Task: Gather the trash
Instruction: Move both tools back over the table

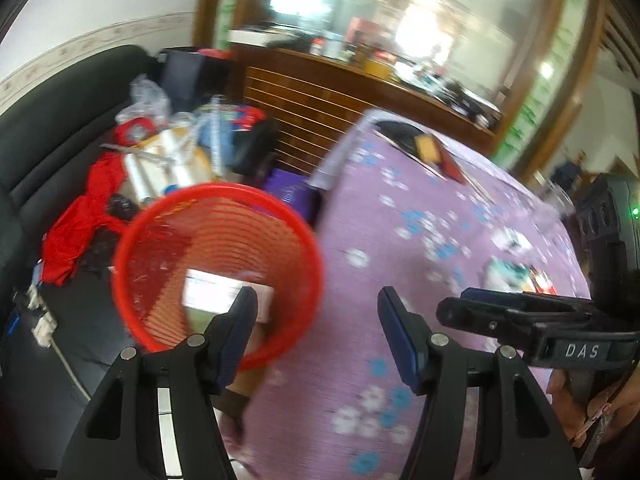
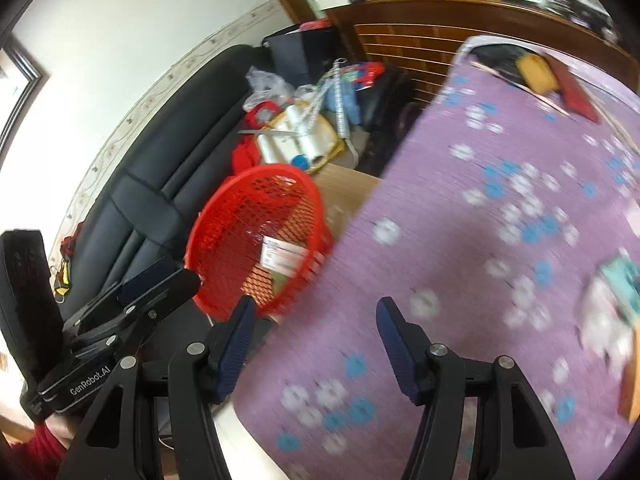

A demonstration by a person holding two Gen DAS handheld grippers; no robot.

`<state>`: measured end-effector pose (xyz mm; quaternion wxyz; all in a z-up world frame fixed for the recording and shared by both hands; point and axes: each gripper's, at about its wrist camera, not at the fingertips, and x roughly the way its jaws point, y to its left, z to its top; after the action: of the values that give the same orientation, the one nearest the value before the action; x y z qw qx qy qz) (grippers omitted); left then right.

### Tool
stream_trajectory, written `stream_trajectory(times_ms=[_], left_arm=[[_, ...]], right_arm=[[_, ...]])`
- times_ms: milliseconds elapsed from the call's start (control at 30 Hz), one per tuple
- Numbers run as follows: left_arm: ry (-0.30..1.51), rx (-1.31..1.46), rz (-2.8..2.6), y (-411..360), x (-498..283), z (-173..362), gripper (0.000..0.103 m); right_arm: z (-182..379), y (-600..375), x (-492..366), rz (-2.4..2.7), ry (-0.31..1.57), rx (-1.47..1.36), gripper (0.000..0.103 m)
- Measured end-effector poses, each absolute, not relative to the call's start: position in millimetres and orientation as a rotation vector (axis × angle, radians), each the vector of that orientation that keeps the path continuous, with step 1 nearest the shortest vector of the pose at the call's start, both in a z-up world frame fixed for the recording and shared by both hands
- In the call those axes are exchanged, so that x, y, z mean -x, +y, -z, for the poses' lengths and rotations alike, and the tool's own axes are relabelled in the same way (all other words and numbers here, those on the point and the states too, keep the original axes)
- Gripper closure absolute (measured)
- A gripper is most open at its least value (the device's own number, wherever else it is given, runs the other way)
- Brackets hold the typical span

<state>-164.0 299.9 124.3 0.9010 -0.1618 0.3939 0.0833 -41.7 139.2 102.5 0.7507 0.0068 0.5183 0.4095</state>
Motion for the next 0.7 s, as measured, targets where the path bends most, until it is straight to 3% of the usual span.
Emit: stream_trajectory(times_ms=[700], left_arm=[[0.937,0.196,0.177,99.2,115.3,-108.1,0.042]], right_arm=[[-83.2,-153.6,40.3,-0.457,1.119,-0.207,0.036]])
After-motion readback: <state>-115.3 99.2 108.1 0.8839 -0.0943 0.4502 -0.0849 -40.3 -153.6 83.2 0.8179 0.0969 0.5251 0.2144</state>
